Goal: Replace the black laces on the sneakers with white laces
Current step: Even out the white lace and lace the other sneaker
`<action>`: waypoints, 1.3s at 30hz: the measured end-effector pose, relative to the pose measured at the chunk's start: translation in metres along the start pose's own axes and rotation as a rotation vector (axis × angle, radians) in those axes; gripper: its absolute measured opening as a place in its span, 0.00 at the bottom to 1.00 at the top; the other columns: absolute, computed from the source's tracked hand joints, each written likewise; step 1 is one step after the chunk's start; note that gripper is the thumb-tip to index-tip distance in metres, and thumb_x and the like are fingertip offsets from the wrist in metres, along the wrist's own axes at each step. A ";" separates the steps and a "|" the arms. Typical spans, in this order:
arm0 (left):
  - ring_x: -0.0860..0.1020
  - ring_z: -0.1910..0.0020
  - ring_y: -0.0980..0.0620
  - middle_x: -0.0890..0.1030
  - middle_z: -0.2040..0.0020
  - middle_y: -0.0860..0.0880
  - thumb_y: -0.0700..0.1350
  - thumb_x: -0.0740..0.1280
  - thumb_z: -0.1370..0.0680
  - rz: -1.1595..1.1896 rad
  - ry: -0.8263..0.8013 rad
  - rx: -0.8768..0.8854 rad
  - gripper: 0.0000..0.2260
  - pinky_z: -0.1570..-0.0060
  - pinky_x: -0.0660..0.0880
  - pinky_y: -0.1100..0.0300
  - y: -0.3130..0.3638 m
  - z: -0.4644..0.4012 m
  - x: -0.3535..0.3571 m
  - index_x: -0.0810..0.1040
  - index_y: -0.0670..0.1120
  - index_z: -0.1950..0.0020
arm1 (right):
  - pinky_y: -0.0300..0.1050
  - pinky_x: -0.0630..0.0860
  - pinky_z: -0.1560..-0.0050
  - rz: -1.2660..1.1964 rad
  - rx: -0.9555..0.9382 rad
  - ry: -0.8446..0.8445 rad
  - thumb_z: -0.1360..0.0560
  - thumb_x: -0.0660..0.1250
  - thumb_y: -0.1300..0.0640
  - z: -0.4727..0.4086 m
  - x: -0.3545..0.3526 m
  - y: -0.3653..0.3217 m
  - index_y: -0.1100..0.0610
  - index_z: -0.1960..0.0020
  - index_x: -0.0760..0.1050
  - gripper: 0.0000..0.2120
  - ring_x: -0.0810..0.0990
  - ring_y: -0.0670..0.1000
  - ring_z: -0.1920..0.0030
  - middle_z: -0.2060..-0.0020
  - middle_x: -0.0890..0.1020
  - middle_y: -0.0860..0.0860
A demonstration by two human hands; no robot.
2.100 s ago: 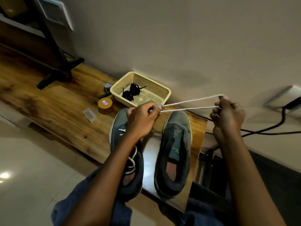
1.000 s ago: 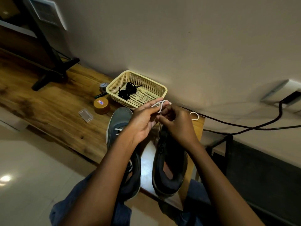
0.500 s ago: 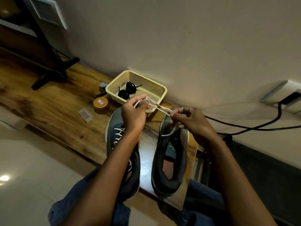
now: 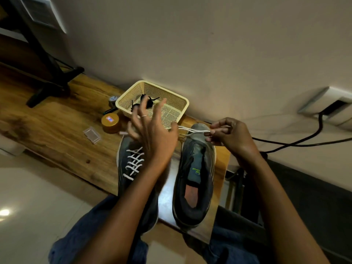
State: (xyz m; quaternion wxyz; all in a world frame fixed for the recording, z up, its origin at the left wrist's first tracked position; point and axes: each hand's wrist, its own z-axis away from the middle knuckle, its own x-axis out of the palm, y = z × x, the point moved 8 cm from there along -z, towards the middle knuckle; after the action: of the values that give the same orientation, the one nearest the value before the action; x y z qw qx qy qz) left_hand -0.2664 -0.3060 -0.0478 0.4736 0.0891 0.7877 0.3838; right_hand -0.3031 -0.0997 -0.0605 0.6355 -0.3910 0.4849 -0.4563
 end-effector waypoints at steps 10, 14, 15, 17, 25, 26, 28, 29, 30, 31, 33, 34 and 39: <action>0.82 0.56 0.49 0.85 0.58 0.50 0.51 0.67 0.25 0.307 -0.401 0.203 0.10 0.50 0.76 0.48 0.026 0.029 0.051 0.85 0.48 0.50 | 0.41 0.80 0.64 -0.014 0.050 0.008 0.28 0.72 0.63 0.004 -0.003 0.011 0.59 0.58 0.78 0.03 0.82 0.50 0.66 0.66 0.83 0.55; 0.79 0.47 0.48 0.83 0.48 0.49 0.47 0.65 0.21 0.083 -0.404 0.246 0.09 0.43 0.70 0.50 0.025 0.031 0.057 0.84 0.49 0.45 | 0.44 0.78 0.63 0.421 0.059 0.051 0.27 0.71 0.49 0.000 -0.003 0.033 0.56 0.58 0.77 0.11 0.79 0.48 0.63 0.64 0.80 0.50; 0.78 0.45 0.49 0.82 0.47 0.49 0.46 0.66 0.21 0.059 -0.420 0.233 0.09 0.42 0.69 0.50 0.023 0.032 0.061 0.83 0.50 0.44 | 0.44 0.75 0.63 0.498 0.074 0.036 0.28 0.72 0.46 0.001 0.000 0.037 0.56 0.55 0.76 0.14 0.78 0.48 0.61 0.63 0.79 0.48; 0.79 0.45 0.51 0.83 0.47 0.51 0.46 0.68 0.23 0.050 -0.431 0.203 0.09 0.41 0.69 0.49 0.020 0.034 0.066 0.84 0.52 0.45 | 0.43 0.71 0.62 0.578 0.118 -0.007 0.31 0.74 0.44 0.004 0.008 0.043 0.56 0.51 0.74 0.19 0.76 0.49 0.57 0.61 0.76 0.47; 0.77 0.52 0.57 0.83 0.58 0.56 0.56 0.70 0.27 -0.192 -0.307 0.235 0.05 0.51 0.53 0.59 0.026 0.042 0.067 0.83 0.57 0.55 | 0.52 0.81 0.52 0.421 0.229 -0.017 0.30 0.73 0.61 0.000 0.005 0.063 0.57 0.58 0.82 0.01 0.83 0.53 0.57 0.60 0.84 0.55; 0.76 0.50 0.55 0.83 0.57 0.55 0.56 0.70 0.26 -0.231 -0.312 0.258 0.05 0.49 0.53 0.58 0.028 0.044 0.070 0.83 0.57 0.54 | 0.54 0.81 0.50 0.365 0.253 -0.013 0.29 0.72 0.62 0.000 0.002 0.066 0.59 0.57 0.83 0.02 0.83 0.54 0.56 0.58 0.85 0.57; 0.72 0.45 0.52 0.82 0.55 0.54 0.55 0.68 0.25 -0.320 -0.340 0.318 0.06 0.45 0.54 0.54 0.033 0.049 0.078 0.83 0.57 0.53 | 0.50 0.82 0.54 0.263 0.291 -0.022 0.28 0.70 0.66 0.001 -0.002 0.070 0.65 0.53 0.82 0.05 0.83 0.54 0.60 0.54 0.84 0.62; 0.71 0.43 0.51 0.82 0.54 0.54 0.54 0.67 0.24 -0.363 -0.359 0.349 0.06 0.45 0.55 0.53 0.035 0.051 0.082 0.83 0.56 0.52 | 0.44 0.81 0.59 0.221 0.301 -0.027 0.27 0.69 0.67 0.003 -0.002 0.070 0.68 0.51 0.81 0.07 0.81 0.52 0.63 0.52 0.83 0.64; 0.70 0.43 0.50 0.82 0.53 0.53 0.53 0.66 0.24 -0.399 -0.373 0.372 0.07 0.44 0.55 0.52 0.037 0.054 0.085 0.83 0.55 0.52 | 0.39 0.78 0.64 0.188 0.308 -0.029 0.27 0.68 0.68 0.004 -0.003 0.069 0.69 0.49 0.80 0.08 0.79 0.50 0.66 0.51 0.83 0.65; 0.70 0.43 0.50 0.82 0.53 0.53 0.53 0.66 0.24 -0.421 -0.383 0.381 0.07 0.44 0.56 0.51 0.039 0.055 0.088 0.83 0.55 0.51 | 0.36 0.77 0.69 0.161 0.316 -0.029 0.26 0.68 0.68 0.005 -0.004 0.069 0.70 0.49 0.80 0.08 0.77 0.48 0.68 0.50 0.82 0.65; 0.71 0.44 0.50 0.82 0.53 0.53 0.51 0.66 0.24 -0.428 -0.380 0.381 0.07 0.44 0.56 0.51 0.039 0.055 0.090 0.83 0.54 0.52 | 0.34 0.75 0.72 0.119 0.322 -0.031 0.26 0.68 0.68 0.005 -0.004 0.070 0.71 0.49 0.79 0.08 0.77 0.47 0.69 0.52 0.82 0.65; 0.71 0.44 0.50 0.82 0.54 0.53 0.51 0.66 0.24 -0.424 -0.376 0.381 0.07 0.45 0.55 0.51 0.039 0.055 0.091 0.83 0.53 0.52 | 0.33 0.76 0.73 0.107 0.323 -0.034 0.26 0.68 0.68 0.004 -0.004 0.070 0.71 0.49 0.79 0.08 0.77 0.47 0.69 0.55 0.82 0.65; 0.71 0.45 0.52 0.82 0.55 0.54 0.50 0.67 0.25 -0.372 -0.343 0.360 0.06 0.47 0.53 0.54 0.036 0.055 0.091 0.83 0.53 0.55 | 0.33 0.76 0.72 0.077 0.313 -0.049 0.26 0.68 0.68 0.006 -0.004 0.069 0.67 0.55 0.80 0.03 0.77 0.47 0.69 0.58 0.82 0.61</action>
State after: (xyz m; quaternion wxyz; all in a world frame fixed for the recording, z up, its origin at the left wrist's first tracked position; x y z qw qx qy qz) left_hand -0.2783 -0.2064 -0.0990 0.6384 0.0896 0.7543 0.1242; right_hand -0.2840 -0.0760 -0.1233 0.7173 -0.2795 0.4067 -0.4919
